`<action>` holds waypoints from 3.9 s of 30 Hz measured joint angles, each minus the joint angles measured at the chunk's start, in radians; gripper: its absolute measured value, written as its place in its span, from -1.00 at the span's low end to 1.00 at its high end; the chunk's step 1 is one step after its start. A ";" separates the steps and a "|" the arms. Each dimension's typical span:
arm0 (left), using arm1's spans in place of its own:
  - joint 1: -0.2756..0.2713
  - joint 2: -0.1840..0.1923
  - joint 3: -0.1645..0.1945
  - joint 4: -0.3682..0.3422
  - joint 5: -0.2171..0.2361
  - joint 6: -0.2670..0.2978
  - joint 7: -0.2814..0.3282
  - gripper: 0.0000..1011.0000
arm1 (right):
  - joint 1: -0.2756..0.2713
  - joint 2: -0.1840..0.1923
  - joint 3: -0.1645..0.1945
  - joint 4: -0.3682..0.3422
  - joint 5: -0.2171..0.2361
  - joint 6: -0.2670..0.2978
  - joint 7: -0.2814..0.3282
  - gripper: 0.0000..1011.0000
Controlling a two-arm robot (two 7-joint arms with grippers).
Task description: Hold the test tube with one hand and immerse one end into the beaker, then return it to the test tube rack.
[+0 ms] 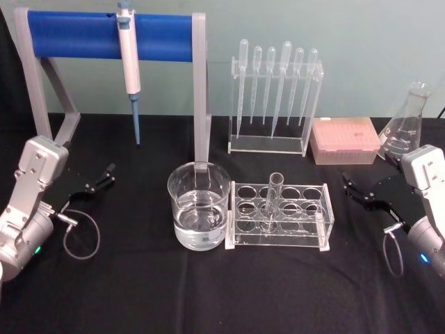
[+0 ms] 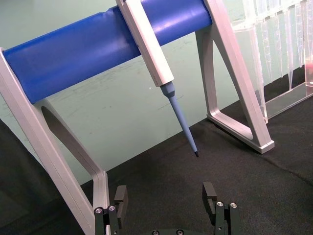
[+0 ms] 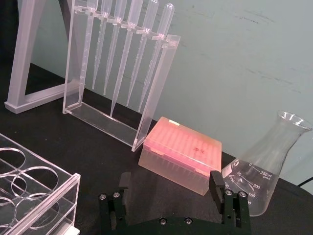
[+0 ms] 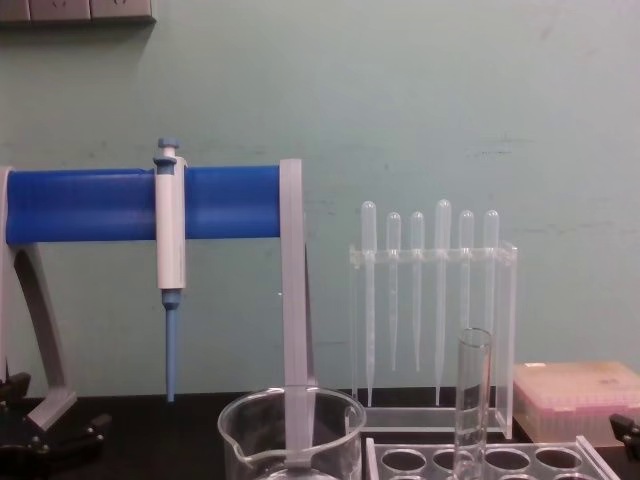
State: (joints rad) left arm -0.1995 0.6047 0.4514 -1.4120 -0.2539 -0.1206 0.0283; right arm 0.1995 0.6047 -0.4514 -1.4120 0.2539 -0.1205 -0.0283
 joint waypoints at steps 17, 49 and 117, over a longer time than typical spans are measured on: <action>0.000 0.000 0.000 0.000 0.000 0.000 0.000 0.98 | 0.000 0.000 0.000 0.000 0.000 0.000 0.000 0.98; 0.000 0.000 0.000 0.000 0.000 0.000 0.000 0.98 | -0.021 0.032 0.047 -0.103 0.006 0.023 0.027 0.98; 0.000 0.000 0.000 0.000 0.000 0.000 0.000 0.98 | 0.297 0.036 -0.154 0.002 0.250 0.117 0.880 0.98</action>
State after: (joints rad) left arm -0.1995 0.6047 0.4514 -1.4119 -0.2539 -0.1206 0.0283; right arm 0.4968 0.6410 -0.6055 -1.4099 0.5041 -0.0031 0.8517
